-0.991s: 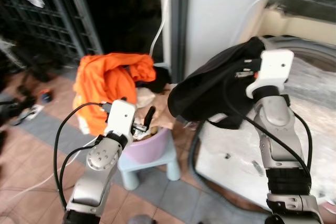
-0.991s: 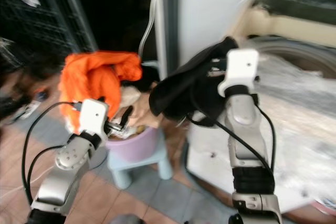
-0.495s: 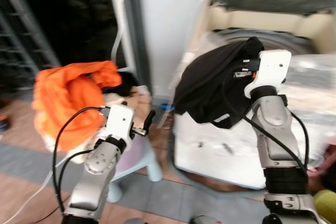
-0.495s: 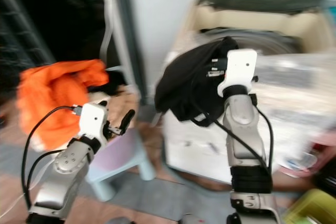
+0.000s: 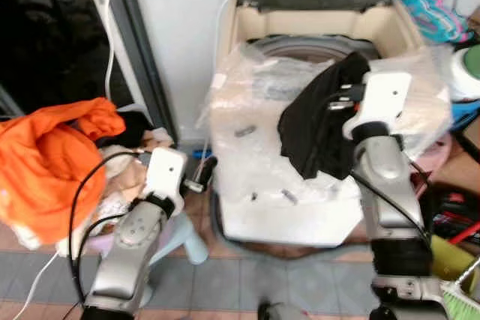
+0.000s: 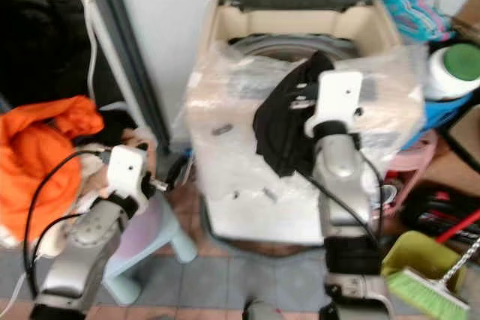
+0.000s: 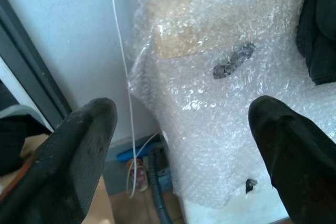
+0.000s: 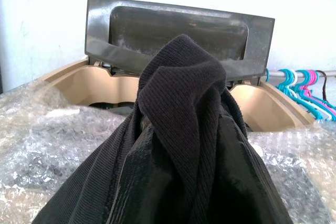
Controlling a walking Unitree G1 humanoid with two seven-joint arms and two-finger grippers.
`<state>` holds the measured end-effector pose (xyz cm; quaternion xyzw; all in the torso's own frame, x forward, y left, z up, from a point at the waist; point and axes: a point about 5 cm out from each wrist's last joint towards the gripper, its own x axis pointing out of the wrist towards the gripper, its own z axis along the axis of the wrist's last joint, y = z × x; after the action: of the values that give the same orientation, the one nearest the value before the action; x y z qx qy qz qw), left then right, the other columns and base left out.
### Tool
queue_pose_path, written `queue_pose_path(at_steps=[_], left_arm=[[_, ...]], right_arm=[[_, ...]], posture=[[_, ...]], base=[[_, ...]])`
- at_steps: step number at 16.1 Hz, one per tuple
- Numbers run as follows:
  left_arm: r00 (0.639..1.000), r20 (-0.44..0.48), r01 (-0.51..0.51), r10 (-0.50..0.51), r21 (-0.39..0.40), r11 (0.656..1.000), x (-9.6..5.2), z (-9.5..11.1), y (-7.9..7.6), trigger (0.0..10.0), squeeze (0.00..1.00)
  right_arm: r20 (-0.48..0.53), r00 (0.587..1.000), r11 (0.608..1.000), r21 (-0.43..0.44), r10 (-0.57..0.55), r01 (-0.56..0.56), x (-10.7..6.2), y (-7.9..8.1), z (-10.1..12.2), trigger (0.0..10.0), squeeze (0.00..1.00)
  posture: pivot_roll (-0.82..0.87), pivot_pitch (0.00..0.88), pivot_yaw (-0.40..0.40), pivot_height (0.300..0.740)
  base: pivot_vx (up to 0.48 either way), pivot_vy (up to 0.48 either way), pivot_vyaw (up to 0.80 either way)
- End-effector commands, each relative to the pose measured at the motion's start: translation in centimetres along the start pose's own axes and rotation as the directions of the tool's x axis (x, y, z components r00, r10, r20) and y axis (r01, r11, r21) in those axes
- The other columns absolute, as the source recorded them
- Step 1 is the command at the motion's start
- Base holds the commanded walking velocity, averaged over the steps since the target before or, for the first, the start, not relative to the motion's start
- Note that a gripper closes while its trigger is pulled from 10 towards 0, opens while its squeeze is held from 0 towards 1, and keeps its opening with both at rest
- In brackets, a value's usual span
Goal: Clothes washing
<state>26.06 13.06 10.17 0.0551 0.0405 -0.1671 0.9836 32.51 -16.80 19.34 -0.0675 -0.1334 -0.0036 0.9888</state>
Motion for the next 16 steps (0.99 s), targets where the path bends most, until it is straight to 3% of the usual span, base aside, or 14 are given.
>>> queue_pose_path(at_steps=[1, 9, 16], left_arm=[[1.0, 0.007, -0.003, 0.003, -0.004, 1.0, 0.0, 0.2, 0.1, 10.0, 0.0], [1.0, 0.007, 0.001, -0.001, -0.004, 1.0, 0.0, 0.2, 0.1, 10.0, 0.0], [0.995, 0.034, -0.088, 0.09, -0.054, 0.995, 0.1, 0.4, 1.1, 10.0, 0.0]], right_arm=[[0.02, 1.0, 1.0, 0.004, 0.012, -0.012, 0.2, 0.0, 0.4, 10.0, 0.0], [0.01, 0.999, 0.999, 0.008, 0.05, -0.05, -0.2, 0.5, 0.0, 10.0, 0.0], [0.03, 0.989, 0.989, 0.015, 0.144, -0.145, -0.2, 1.4, 0.2, 10.0, 0.0]], posture=[[-0.03, 0.0, 0.067, 0.74], [-0.03, 0.0, 0.068, 0.74], [-0.03, 0.0, 0.067, 0.74]], base=[[0.0, -0.356, -0.44], [0.0, -0.384, 0.0], [0.0, 0.0, 0.0]])
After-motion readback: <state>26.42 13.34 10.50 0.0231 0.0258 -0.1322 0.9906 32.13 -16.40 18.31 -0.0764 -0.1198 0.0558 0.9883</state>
